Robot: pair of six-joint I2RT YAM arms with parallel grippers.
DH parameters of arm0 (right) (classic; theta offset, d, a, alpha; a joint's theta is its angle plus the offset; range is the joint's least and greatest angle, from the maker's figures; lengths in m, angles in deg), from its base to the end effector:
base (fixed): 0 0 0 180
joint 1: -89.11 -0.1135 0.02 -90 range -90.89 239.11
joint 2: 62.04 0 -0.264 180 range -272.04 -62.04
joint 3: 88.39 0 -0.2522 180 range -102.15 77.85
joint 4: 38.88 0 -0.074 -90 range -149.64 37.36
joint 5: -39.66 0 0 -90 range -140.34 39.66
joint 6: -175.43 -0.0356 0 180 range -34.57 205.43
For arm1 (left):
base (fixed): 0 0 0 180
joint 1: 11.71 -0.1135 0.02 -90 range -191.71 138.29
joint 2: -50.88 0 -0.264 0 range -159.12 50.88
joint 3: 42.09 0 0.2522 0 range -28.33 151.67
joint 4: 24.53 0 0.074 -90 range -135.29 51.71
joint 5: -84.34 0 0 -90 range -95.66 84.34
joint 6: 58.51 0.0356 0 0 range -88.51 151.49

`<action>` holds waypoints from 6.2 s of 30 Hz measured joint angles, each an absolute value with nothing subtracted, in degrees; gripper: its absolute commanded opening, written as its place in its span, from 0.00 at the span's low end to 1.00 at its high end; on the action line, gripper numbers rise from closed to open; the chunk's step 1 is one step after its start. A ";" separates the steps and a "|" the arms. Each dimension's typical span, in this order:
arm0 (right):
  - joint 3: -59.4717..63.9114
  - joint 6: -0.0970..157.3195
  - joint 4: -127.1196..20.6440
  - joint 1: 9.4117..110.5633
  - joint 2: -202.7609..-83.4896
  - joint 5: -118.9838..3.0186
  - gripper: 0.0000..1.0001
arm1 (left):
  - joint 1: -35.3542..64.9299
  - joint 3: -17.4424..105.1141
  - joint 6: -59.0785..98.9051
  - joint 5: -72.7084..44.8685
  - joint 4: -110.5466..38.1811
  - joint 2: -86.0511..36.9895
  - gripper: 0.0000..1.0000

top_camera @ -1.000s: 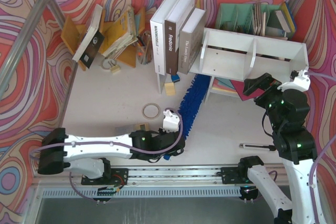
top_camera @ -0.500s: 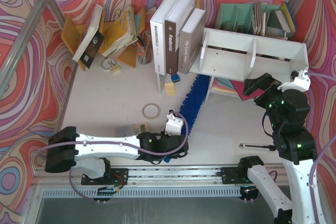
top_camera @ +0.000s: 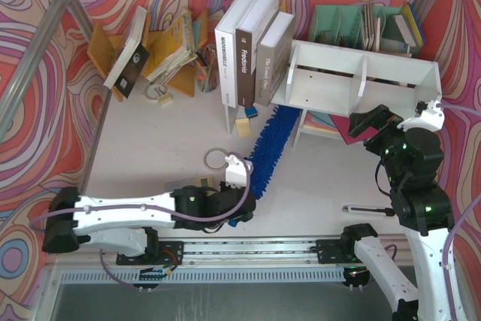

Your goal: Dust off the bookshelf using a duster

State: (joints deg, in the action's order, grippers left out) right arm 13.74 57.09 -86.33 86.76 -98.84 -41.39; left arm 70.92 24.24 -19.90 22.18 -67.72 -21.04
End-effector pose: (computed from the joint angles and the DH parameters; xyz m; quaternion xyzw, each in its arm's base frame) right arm 0.1074 -0.0011 0.4252 0.2178 0.7124 0.1198 0.6563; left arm 0.0497 -0.2543 0.2606 0.1631 0.8978 -0.2266 0.3407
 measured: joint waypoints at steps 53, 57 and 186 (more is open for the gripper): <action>13.30 57.09 -86.31 86.76 -99.23 -41.39 0.99 | 70.04 23.26 -19.73 19.58 -64.88 -29.94 0.00; 13.32 57.09 -86.33 86.76 -99.23 -41.39 0.99 | 70.07 23.26 -19.69 21.39 -66.47 -25.37 0.00; 13.85 57.04 -86.31 86.76 -98.95 -41.61 0.99 | 74.28 24.37 -22.24 26.66 -75.15 -17.90 0.00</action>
